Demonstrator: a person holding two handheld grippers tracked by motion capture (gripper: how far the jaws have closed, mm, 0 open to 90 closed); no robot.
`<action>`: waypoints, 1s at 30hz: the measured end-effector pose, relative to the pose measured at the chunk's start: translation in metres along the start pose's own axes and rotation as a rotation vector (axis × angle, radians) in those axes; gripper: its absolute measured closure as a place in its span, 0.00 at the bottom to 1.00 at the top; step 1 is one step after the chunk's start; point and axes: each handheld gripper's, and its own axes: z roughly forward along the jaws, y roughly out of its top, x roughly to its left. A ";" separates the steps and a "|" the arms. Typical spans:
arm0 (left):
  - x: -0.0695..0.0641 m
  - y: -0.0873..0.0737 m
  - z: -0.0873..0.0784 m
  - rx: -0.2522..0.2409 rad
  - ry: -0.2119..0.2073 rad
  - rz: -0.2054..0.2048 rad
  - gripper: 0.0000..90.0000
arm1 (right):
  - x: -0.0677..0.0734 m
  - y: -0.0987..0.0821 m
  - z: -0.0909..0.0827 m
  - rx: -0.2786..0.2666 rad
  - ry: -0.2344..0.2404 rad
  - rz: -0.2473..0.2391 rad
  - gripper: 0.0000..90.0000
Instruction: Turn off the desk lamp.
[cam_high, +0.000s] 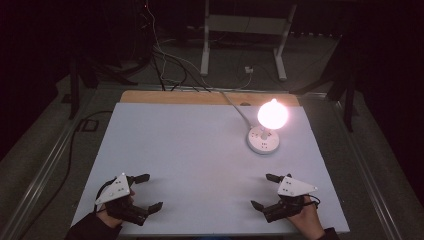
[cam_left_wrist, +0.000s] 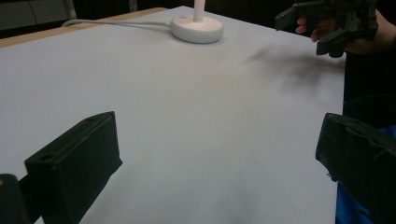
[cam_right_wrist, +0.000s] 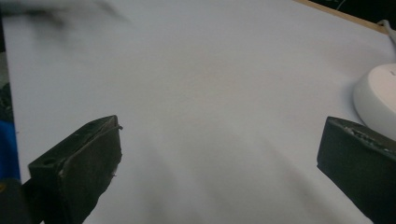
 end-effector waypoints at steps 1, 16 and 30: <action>0.000 0.000 0.000 0.000 0.000 0.000 0.00 | 0.000 0.000 0.000 0.000 0.000 0.000 0.00; 0.000 0.000 0.001 -0.002 -0.014 -0.007 0.00 | 0.004 0.002 0.003 0.036 0.016 0.009 0.00; 0.001 0.000 0.001 0.000 -0.011 -0.010 0.00 | 0.009 0.011 0.010 0.092 0.046 -0.025 0.00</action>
